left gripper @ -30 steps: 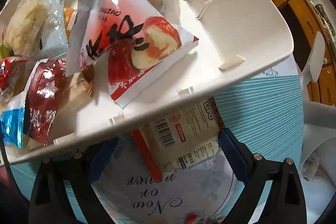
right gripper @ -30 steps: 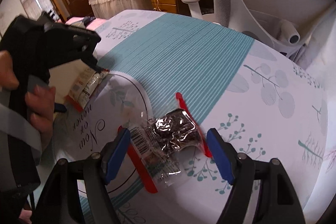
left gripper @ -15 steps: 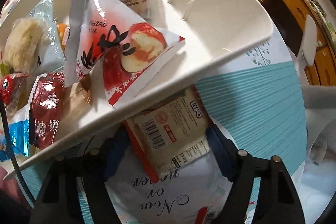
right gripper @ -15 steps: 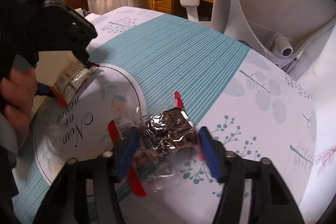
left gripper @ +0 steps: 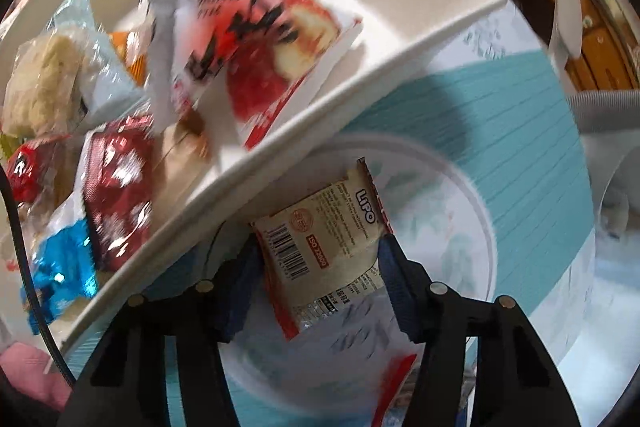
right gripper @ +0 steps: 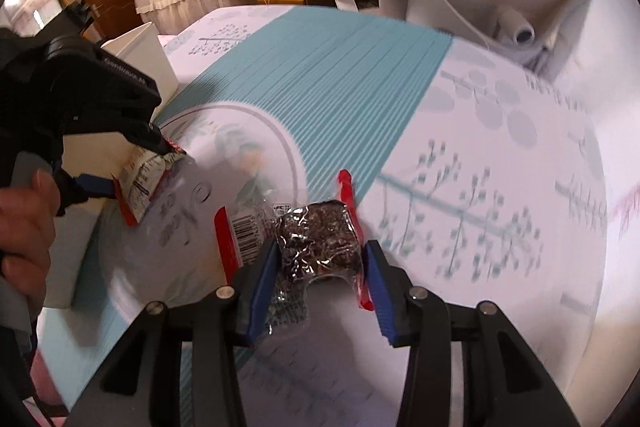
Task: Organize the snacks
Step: 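Carry the LIPO bag with the left tool while the right tool carries the chocolate bag over the tray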
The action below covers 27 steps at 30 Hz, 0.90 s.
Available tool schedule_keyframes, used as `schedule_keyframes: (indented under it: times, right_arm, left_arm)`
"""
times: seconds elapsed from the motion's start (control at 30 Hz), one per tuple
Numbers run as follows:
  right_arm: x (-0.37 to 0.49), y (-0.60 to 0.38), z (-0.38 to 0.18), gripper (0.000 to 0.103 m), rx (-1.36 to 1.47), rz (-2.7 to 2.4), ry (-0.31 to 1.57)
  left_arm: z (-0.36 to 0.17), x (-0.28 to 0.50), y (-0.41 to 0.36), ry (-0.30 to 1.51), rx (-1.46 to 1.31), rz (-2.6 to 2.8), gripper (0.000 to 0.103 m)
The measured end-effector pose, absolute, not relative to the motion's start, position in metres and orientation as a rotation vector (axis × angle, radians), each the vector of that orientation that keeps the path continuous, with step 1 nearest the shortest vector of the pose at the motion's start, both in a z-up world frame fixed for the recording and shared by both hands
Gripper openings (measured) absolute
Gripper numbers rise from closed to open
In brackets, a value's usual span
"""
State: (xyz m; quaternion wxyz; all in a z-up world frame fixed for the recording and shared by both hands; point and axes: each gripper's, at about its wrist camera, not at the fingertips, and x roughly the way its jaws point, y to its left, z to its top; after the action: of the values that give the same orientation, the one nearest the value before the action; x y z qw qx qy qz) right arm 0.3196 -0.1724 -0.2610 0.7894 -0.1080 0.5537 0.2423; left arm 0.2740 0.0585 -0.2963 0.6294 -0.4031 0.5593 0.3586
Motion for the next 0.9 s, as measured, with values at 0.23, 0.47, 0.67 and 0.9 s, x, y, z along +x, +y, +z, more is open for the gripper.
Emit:
schedule_keyframes:
  times: [0.23,0.47,0.67,0.9]
  right_arm:
    - [0.282,-0.183,-0.254,0.043,-0.159,0.5,1.32]
    - [0.248,-0.198,-0.247,0.043,-0.103,0.368,1.487]
    - [0.222,-0.219,-0.243,0.043,0.046,0.221,1.619]
    - [0.187,-0.219,-0.236,0.043,0.269,0.121,1.7]
  left_arm:
    - [-0.292,0.233,0.049,1.417,-0.978,0.717,0.054]
    - [-0.256,0.201,0.034,1.475,-0.96,0.572,0.054]
    - [-0.197,0.186,0.031,1.438,-0.889,0.408,0.054]
    - [-0.141,0.165,0.032,1.446,-0.752,0.165,0.054]
